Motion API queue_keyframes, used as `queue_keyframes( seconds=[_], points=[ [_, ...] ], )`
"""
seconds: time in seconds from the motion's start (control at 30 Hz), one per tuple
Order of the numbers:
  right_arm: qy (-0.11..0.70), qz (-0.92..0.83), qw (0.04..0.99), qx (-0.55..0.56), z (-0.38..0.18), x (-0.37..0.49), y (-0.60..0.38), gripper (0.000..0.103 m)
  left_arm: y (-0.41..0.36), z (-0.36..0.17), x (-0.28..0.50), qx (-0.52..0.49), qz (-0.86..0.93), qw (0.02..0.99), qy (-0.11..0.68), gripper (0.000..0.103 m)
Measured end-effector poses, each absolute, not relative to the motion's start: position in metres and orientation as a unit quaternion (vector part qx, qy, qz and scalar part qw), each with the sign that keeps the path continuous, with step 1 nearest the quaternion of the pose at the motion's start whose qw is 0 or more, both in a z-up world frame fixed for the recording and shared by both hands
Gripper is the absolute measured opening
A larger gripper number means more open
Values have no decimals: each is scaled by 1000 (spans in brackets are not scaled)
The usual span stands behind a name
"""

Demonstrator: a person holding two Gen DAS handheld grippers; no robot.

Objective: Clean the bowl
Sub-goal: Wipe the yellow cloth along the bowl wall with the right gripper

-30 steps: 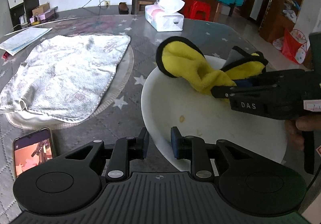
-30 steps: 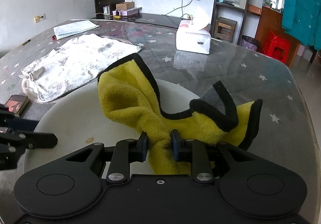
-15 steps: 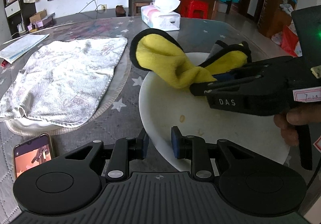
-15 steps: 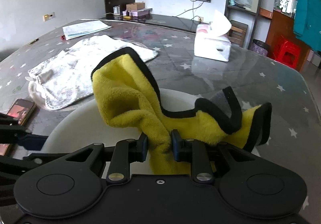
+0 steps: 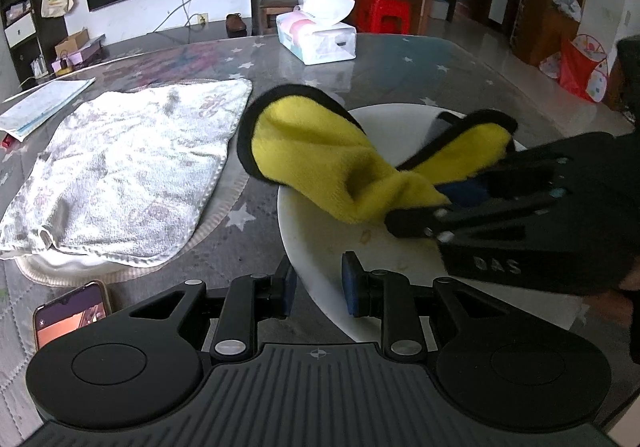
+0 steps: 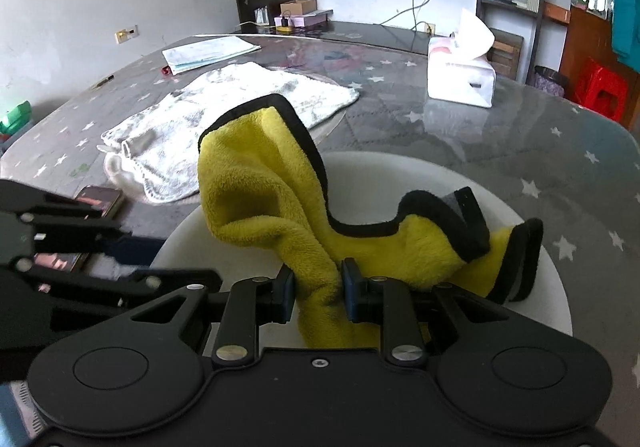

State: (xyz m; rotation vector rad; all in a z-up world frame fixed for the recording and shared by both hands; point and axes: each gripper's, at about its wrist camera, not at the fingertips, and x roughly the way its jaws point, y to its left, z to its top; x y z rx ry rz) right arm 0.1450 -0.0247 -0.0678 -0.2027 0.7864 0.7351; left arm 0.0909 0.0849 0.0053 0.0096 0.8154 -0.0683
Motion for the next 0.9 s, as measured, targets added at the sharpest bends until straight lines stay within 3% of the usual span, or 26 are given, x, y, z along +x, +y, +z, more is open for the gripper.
queue_keyframes(
  seconds=[0.9],
  points=[
    [381,306,863,-127,-63,111,-81,26,69,17,90,74,-37,927,367,26]
  ],
)
